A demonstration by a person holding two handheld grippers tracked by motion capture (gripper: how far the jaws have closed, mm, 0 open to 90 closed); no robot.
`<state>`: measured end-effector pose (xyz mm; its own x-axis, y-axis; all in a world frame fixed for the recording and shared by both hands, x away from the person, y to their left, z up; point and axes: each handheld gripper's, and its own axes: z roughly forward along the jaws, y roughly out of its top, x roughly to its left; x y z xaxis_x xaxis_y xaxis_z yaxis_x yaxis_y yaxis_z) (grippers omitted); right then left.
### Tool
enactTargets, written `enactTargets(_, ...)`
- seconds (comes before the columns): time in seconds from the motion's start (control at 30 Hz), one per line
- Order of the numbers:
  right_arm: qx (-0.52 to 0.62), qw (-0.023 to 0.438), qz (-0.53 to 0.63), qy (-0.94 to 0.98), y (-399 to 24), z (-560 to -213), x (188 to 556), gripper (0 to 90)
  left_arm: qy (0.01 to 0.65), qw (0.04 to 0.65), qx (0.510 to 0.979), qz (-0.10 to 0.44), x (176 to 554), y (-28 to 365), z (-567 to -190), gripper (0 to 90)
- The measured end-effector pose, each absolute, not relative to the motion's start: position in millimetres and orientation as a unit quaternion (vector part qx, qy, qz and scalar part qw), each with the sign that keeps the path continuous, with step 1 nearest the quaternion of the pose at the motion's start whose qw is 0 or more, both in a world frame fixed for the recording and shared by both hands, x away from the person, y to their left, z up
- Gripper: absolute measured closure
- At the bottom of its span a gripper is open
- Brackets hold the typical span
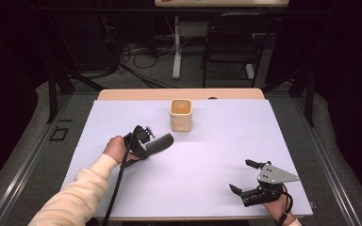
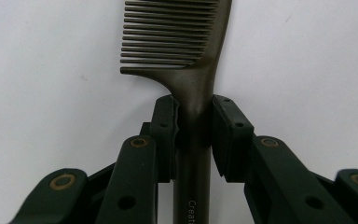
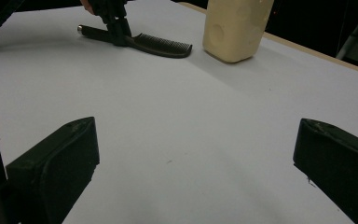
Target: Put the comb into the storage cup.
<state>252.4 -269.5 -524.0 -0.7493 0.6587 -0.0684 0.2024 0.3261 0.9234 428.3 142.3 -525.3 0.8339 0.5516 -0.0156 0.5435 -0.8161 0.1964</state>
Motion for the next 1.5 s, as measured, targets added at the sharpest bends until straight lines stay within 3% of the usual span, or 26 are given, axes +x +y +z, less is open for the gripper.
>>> enactTargets(0.53, 0.277, 0.222, 0.511, 0.783, -269, -524, 252, 0.0, 0.297, 0.132, 0.945, 0.031, 419, 154, -509, 72.3)
enactTargets(1.5, 0.278, 0.223, 0.51, 0.783, -269, -524, 253, 0.0, 0.312, 0.262, 0.912, 0.043, 396, 169, -495, 72.4)
